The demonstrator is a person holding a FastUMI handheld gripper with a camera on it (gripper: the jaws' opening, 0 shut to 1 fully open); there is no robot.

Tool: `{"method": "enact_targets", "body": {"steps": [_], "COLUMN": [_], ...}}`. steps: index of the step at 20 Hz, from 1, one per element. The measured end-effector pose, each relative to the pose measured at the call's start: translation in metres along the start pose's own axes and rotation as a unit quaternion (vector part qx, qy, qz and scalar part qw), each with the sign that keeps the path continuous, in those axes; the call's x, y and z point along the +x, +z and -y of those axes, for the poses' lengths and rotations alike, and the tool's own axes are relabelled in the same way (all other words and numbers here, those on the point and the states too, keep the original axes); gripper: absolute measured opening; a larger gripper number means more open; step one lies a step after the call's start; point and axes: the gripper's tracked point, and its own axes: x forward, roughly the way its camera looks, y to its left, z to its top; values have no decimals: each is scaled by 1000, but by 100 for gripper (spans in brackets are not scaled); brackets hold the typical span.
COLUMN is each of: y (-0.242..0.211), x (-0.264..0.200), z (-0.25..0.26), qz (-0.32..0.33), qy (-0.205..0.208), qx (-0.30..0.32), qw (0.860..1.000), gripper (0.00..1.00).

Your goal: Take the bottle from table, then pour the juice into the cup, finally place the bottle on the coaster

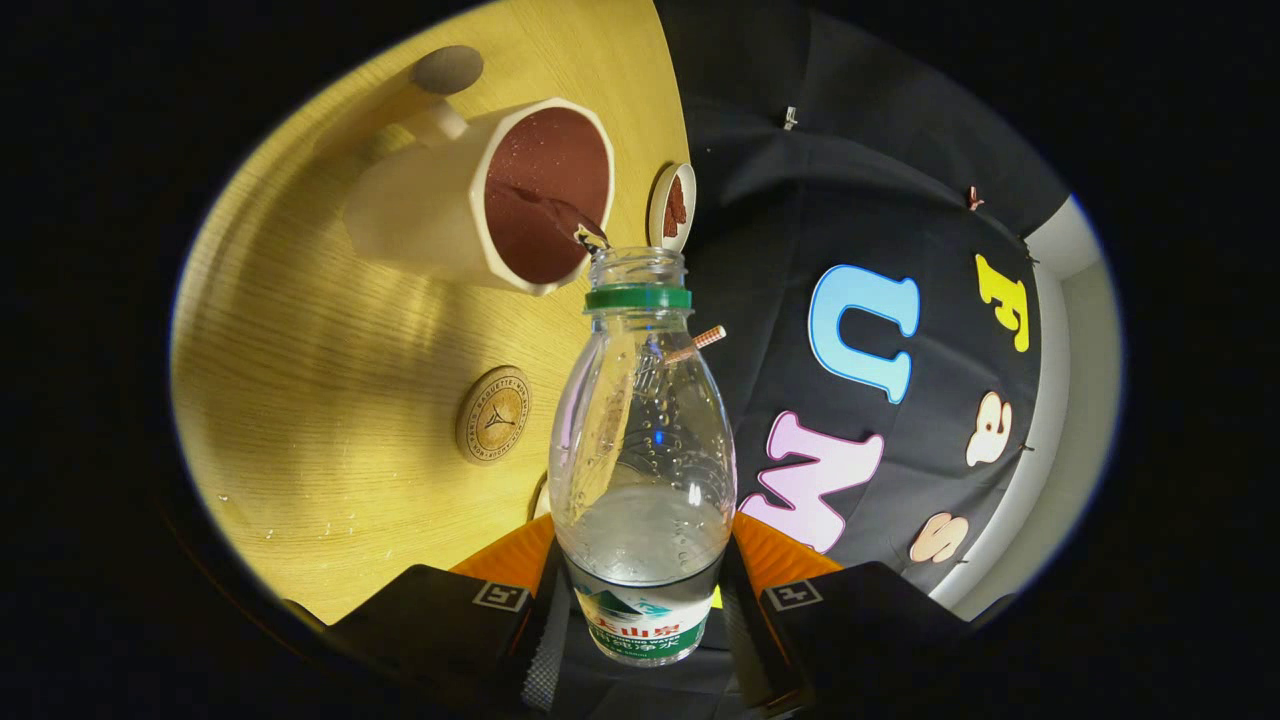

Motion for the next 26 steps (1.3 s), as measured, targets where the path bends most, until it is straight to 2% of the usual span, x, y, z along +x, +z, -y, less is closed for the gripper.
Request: {"method": "enact_targets", "body": {"steps": [26], "y": [10], "x": [1], "z": [27], "qz": [32], "qy": [-40], "qx": [-105], "qw": [993], "gripper": [70]}}
